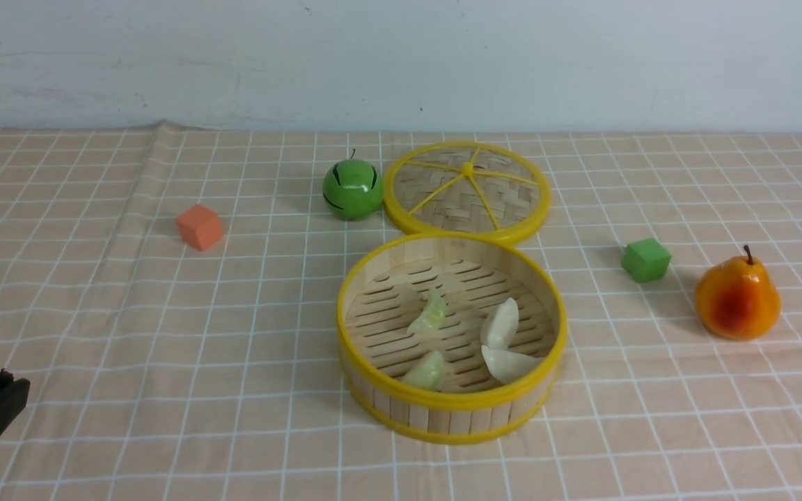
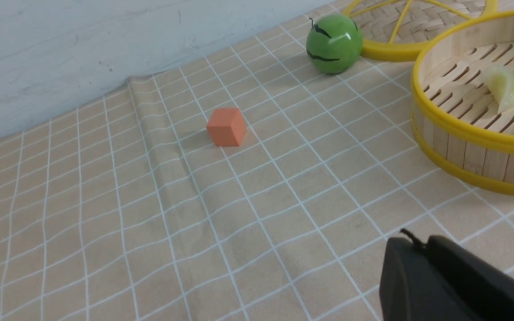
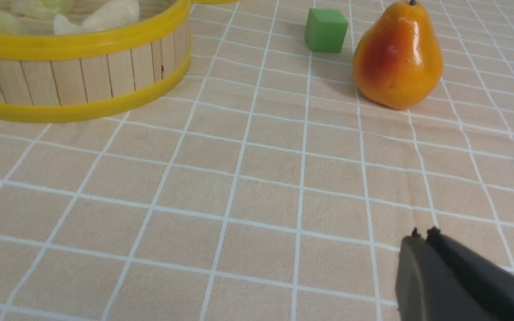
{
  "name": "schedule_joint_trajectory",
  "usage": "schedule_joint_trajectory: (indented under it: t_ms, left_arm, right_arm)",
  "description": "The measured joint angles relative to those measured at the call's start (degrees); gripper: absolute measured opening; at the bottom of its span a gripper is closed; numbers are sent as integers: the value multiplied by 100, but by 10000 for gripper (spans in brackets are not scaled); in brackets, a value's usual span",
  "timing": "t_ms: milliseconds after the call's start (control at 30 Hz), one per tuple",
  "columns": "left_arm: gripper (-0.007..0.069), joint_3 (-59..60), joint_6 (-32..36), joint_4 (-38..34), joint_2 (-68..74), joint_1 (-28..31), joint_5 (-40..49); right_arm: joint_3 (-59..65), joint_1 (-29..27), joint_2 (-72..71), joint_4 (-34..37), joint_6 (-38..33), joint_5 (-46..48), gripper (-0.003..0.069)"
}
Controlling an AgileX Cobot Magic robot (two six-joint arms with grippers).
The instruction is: Put the dumplings into the steamer on the table with the brown tablecloth.
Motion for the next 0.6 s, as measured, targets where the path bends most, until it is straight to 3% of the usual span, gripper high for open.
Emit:
schedule_joint_trajectory:
  t_ms: [600]
  left_arm:
    - [50,28,0,0,-5,0,-11]
  right_arm:
    - [0,0,0,0,-18,0,18]
